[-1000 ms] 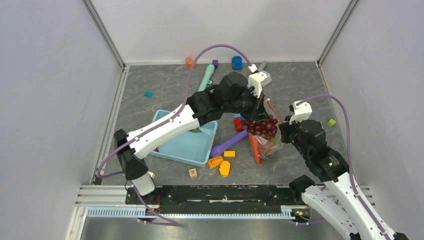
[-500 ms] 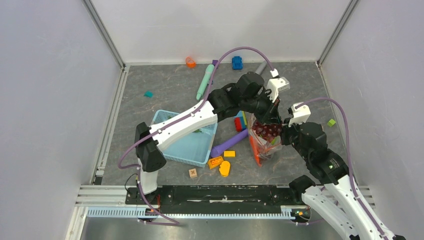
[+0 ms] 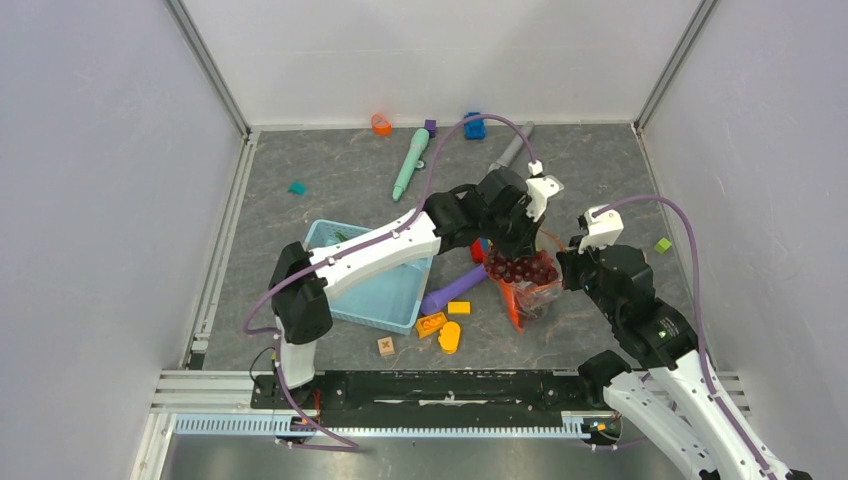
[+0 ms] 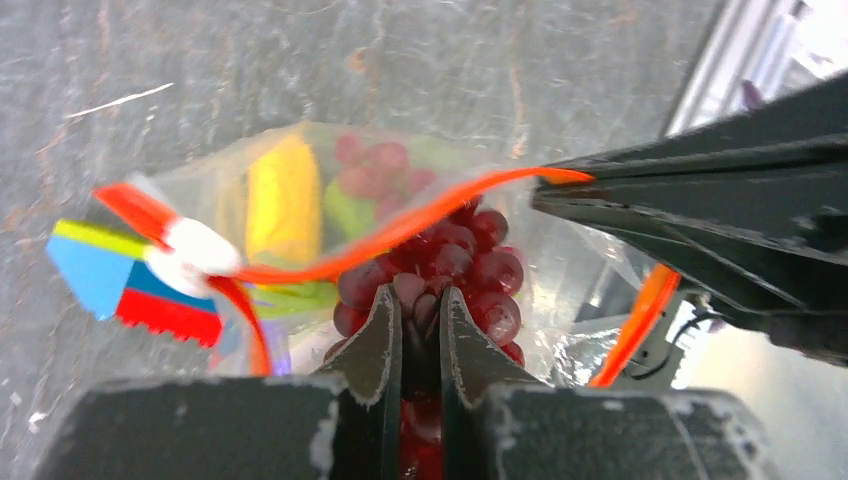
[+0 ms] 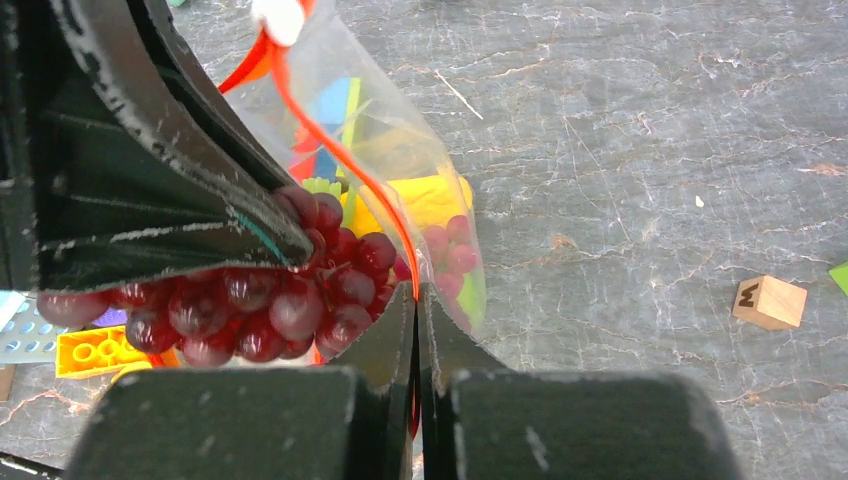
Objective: Place the food in the zip-top bag and seal the zipper
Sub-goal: Place the fake fruit in the zipper food storage bag.
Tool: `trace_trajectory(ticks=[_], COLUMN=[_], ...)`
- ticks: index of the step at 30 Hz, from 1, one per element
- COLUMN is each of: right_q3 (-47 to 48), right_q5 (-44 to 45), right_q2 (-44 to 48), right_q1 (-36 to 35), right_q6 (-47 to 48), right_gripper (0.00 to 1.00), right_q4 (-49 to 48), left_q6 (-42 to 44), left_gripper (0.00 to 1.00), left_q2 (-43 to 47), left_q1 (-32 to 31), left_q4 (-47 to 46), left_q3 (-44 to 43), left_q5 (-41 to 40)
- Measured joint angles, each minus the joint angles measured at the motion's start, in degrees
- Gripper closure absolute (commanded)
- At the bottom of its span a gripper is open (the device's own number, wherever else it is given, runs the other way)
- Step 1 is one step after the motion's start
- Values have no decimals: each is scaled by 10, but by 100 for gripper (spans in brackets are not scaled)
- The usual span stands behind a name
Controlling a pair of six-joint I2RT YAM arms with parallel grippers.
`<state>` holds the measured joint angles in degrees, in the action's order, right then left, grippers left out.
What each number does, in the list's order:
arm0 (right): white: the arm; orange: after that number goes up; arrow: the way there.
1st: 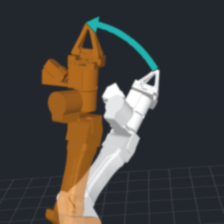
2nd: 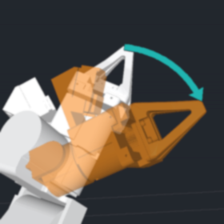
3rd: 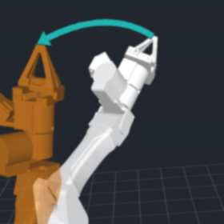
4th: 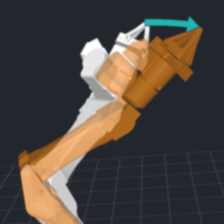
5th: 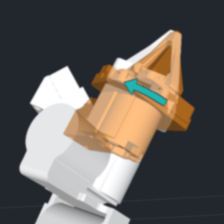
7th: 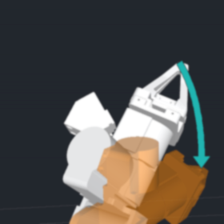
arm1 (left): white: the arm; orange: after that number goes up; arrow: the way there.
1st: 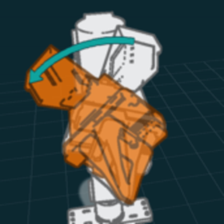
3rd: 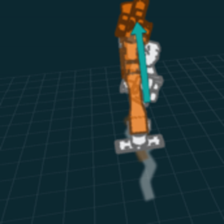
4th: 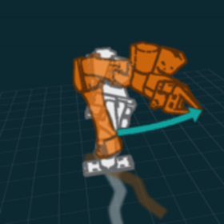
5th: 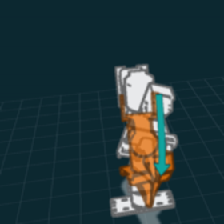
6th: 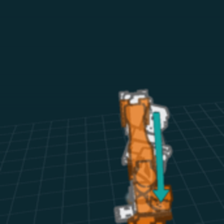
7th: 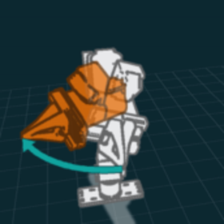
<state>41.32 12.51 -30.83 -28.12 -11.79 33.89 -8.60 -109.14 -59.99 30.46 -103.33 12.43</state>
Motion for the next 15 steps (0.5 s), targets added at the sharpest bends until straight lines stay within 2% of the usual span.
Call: trace_trajectory(ticks=[6, 15], right_q3=[0, 0], right_q5=[-16, -88], right_q2=[0, 7], right_q1=[0, 0], right_q6=[-1, 4], right_gripper=[100, 100], right_q4=[-3, -30], left_q6=[-39, -164], left_gripper=[98, 98], left_q2=[0, -7], left_q1=[0, 0], left_q4=[21, 18], left_q3=[-11, -58], left_q5=[-102, -198])
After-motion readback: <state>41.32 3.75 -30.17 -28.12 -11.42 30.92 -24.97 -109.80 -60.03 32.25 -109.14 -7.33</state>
